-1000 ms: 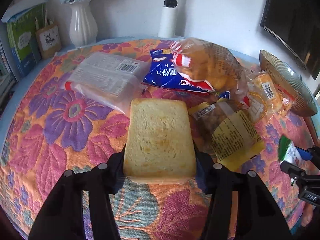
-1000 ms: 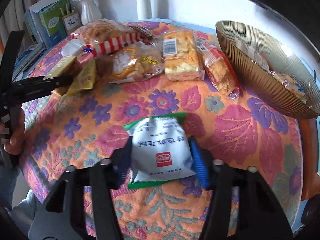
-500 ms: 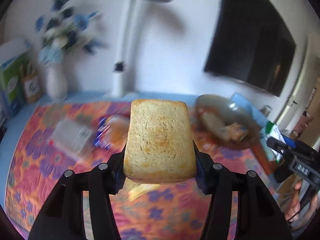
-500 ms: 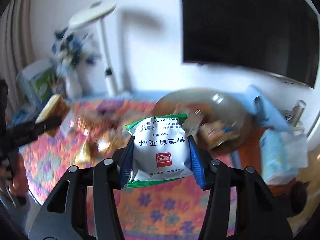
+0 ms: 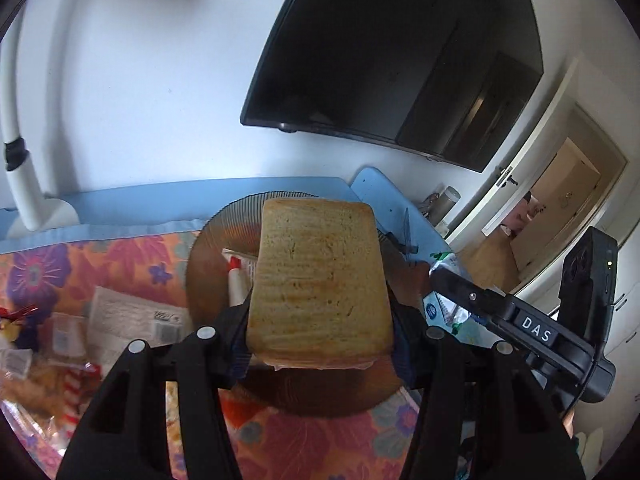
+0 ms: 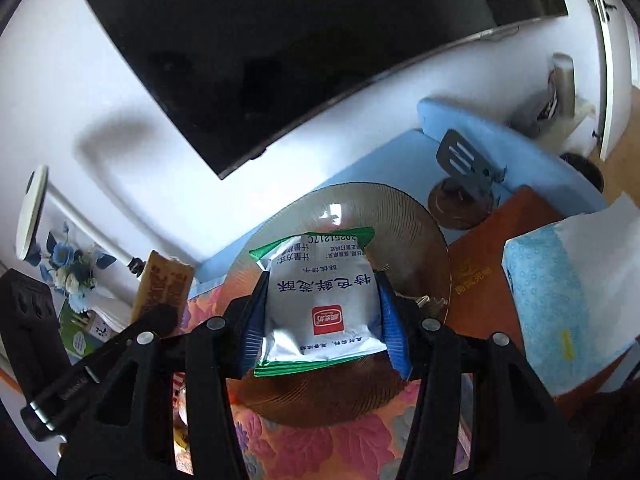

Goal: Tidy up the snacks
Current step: 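Lift both snacks, lower them into the glass bowl and release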

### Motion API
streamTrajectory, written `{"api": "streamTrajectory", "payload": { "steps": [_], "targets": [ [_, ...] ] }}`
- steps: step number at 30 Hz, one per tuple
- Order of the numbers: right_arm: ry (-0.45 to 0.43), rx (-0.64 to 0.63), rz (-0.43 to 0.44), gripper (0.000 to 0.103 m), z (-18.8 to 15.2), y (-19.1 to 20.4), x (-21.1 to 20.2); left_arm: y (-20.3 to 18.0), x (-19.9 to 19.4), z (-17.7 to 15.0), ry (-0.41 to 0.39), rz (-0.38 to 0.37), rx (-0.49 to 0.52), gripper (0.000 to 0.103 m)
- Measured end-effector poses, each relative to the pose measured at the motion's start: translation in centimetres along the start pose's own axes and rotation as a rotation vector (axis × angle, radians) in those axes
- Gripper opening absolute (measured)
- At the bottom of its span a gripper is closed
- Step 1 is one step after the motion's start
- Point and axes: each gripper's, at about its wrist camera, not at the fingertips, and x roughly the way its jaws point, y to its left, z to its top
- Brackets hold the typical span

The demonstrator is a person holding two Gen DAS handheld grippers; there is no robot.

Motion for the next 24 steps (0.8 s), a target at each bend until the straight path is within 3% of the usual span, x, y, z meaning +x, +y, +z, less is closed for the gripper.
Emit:
{"api": "streamTrajectory", "payload": {
  "steps": [2, 4, 9, 16, 18, 20, 22, 24],
  "targets": [
    [0.021, -0.010, -0.006, 0.063, 0.4, 0.1, 1.0, 0.2, 1.1, 0.3, 0.001, 0.011, -0.024, 0.056],
    [0.027, -0.028, -0.004, 0.079, 0.3, 0.4, 1.3, 0.4, 1.4, 0.6, -0.002, 0.001, -0.025, 0.068],
    [-0.011, -0.080, 0.021, 0.079, -0.1, 1.4, -0.9, 1.0, -2.7, 0.4, -0.080, 0.014, 0.016, 0.068],
    [-0.024, -0.194, 0.064, 0.079, -2.3, 7.1, -4.8, 3.7, -14.4, -0.8, -0.276, 0.060, -0.018, 0.068],
    [-0.023, -0.235, 0.089, 0.080, -3.2, 9.2, -5.8, 5.0, -17.9, -1.3, -0.311, 0.118, -0.047, 0.068],
    [-0.014, -0.279, 0.134, 0.080, -4.4, 11.5, -6.8, 6.1, -21.8, -2.3, -0.358, 0.285, -0.082, 0.067],
    [0.000, -0.326, 0.170, 0.080, -5.6, 14.0, -7.2, 6.7, -25.7, -3.3, -0.427, 0.405, -0.097, 0.066],
    [0.011, -0.366, 0.195, 0.080, -6.7, 16.0, -7.4, 7.7, -29.6, -4.5, -0.498, 0.432, -0.118, 0.068]
  ]
}}
